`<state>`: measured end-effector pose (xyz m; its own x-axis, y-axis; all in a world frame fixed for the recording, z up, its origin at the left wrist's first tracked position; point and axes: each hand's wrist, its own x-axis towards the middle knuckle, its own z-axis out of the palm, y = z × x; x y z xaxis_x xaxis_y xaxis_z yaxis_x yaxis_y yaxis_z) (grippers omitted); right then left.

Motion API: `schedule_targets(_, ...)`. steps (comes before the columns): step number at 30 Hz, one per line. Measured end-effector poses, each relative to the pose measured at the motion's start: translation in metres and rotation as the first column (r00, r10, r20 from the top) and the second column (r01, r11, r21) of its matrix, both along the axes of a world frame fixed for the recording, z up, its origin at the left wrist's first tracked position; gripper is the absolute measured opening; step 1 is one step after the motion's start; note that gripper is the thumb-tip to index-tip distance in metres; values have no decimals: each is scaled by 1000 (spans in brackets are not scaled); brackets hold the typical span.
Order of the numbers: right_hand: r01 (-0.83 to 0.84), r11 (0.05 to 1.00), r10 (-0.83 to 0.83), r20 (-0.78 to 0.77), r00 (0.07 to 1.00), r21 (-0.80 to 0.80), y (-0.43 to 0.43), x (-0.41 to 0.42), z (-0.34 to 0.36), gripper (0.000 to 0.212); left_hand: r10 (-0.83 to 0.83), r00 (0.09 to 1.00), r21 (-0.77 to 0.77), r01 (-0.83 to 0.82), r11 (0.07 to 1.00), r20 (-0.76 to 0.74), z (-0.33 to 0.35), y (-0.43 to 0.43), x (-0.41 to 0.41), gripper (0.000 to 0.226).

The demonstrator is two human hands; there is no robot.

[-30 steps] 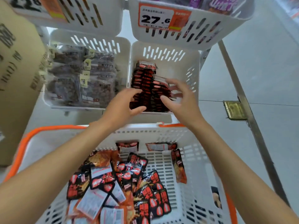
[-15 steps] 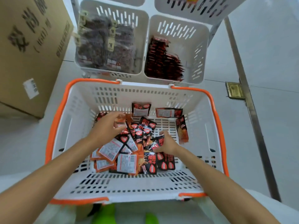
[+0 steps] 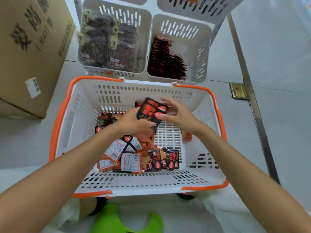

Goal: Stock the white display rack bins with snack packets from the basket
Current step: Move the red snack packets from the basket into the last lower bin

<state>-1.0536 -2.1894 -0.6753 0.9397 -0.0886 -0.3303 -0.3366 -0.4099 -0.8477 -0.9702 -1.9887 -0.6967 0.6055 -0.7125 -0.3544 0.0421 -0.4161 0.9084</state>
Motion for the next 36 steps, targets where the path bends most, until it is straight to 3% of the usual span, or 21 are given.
schedule_targets(2,-45,992,16,-232,973,-119,-5,-16,-36,79,100,993,39,-97,994,-58,-17,21,3,23)
schedule_targets(4,-307,903,98,-555,826,-299,-7,-45,-85,89,138,986,98,-129,987,-89,-34,43,2,26)
schedule_targets(6,-512,804,152,-727,669,-303,-2,-73,-126,84,170,974,143,-149,978,-150,-47,57,0,31)
schedule_targets(7,-511,810,161,-730,664,-286,3,-82,-137,67,197,964,154,-170,973,-177,-53,61,0,33)
schedule_targets(9,-426,843,126,-649,751,-329,8,-90,-146,37,247,945,158,-216,964,-214,-59,64,-1,31)
schedule_targets(11,-325,866,53,-577,815,-380,3,-83,-143,41,284,934,155,-254,955,-218,-62,62,-5,28)
schedule_targets(13,-222,910,-5,-544,839,-351,-5,-68,-125,29,305,929,162,-275,948,-209,-63,61,-6,28)
schedule_targets(18,-208,937,120,-299,947,-282,-21,-27,-46,10,335,934,117,-321,940,-127,-54,57,4,25)
schedule_targets(22,-253,898,231,-105,967,-359,-9,11,27,14,287,956,49,-285,957,-61,-21,40,13,36)
schedule_targets(26,-205,920,242,73,968,-334,21,42,59,21,120,971,-43,-132,990,-207,14,22,-2,51)
schedule_targets(28,-171,906,248,158,956,-387,36,50,59,28,57,986,-50,-65,997,-160,23,14,-15,55)
schedule_targets(31,58,865,139,350,926,-498,45,49,54,73,228,954,-92,-249,964,-193,21,9,-21,45)
schedule_targets(33,233,917,-124,321,939,-325,44,42,49,102,375,907,-107,-400,910,-193,21,8,-18,43)
schedule_targets(34,263,950,-230,194,954,-169,47,38,46,112,397,903,-114,-417,902,-163,22,6,-16,44)
schedule_targets(36,246,959,-247,-10,969,141,56,30,36,120,315,946,-148,-323,935,-78,23,3,-16,50)
